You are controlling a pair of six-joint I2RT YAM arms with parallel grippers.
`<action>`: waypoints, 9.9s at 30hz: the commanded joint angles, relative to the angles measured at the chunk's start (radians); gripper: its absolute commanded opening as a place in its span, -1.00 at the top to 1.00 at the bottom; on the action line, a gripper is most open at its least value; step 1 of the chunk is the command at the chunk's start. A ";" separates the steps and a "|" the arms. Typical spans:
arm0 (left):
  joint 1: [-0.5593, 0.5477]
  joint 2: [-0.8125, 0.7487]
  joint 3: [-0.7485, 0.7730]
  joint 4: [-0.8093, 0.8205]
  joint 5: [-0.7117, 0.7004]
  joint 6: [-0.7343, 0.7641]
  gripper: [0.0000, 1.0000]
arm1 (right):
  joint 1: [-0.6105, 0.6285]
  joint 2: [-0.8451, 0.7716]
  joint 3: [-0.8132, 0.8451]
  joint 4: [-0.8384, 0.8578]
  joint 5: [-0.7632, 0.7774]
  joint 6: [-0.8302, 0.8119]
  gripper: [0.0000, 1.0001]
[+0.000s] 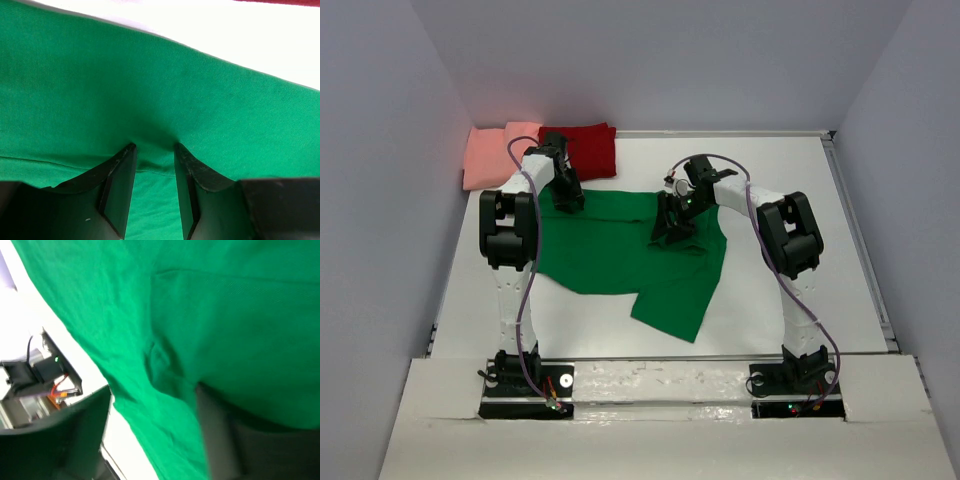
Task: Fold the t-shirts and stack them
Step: Fold the tshirt
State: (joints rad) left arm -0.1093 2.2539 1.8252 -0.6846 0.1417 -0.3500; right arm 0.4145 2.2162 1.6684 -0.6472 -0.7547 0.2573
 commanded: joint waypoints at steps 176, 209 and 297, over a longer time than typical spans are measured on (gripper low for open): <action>-0.050 -1.041 -1.061 0.109 -0.180 -0.368 -0.11 | -0.118 -1.199 -0.895 -0.101 0.465 0.319 -0.20; 0.243 -1.538 -1.673 0.703 -0.200 -1.075 -0.45 | -0.118 -1.178 -0.866 -0.026 0.359 0.257 -0.20; 0.243 -0.870 -1.316 0.839 -0.056 -1.023 1.00 | -0.109 -1.116 -0.924 -0.212 0.465 0.333 -0.18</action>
State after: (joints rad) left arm 0.1268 1.3739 0.4629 0.1658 0.0662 -1.3903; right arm 0.2913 1.0996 0.7708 -0.8371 -0.3294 0.5541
